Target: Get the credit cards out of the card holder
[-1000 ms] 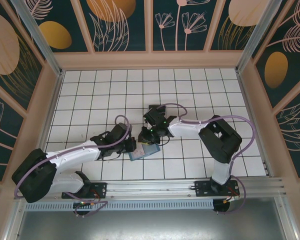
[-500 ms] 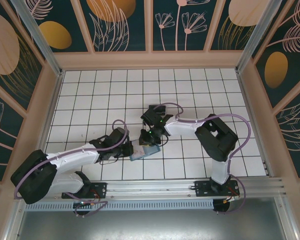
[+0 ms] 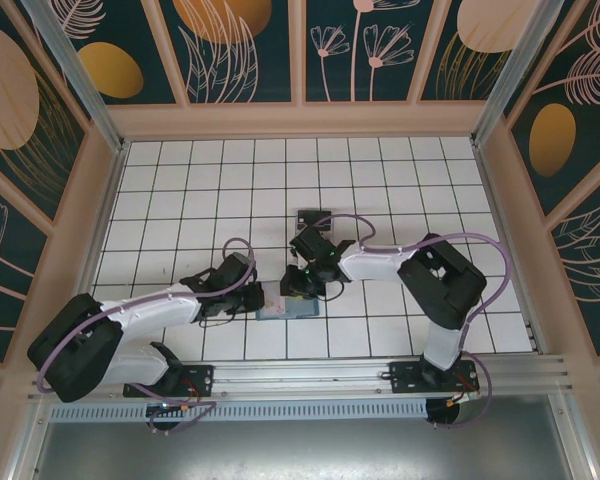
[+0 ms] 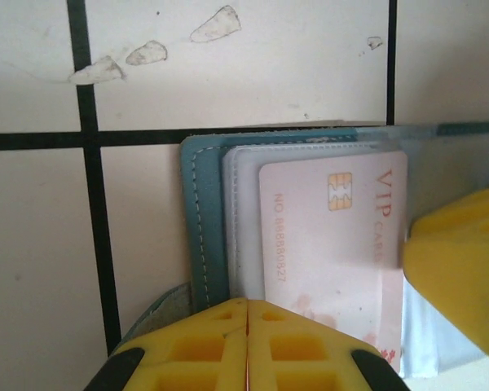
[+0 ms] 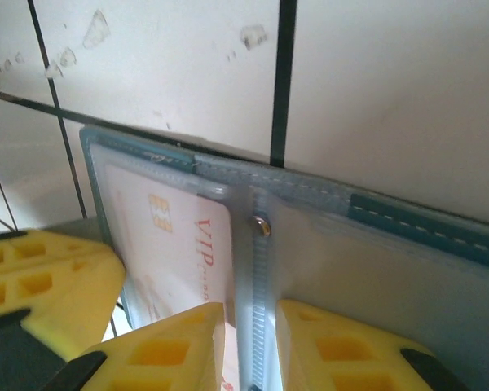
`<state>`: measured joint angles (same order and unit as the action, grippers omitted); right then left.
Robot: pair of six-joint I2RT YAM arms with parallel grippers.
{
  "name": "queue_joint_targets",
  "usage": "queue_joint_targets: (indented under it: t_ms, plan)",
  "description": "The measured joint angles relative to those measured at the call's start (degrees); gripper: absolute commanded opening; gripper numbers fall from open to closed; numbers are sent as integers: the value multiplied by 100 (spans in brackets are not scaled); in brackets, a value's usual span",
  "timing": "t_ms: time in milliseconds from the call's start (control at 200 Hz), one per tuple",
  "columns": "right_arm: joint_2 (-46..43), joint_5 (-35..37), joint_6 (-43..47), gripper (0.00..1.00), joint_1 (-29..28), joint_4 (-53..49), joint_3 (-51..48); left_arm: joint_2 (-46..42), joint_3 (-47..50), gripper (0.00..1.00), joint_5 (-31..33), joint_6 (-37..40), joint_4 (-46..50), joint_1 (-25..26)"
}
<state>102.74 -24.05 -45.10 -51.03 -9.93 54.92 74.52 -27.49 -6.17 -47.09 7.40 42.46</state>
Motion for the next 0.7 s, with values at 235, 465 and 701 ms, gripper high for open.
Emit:
queue_joint_targets:
  t_ms: [235,465,701]
  plan:
    - [-210,-9,-203,29,-52,323,-297,153,-85,8,-111,140,-79,-48]
    - [-221,-72,-291,29,-68,422,-313,238,-138,9,-175,212,-107,-52]
    - [-219,-142,-330,28,-85,501,-313,345,-208,9,-260,275,-136,-57]
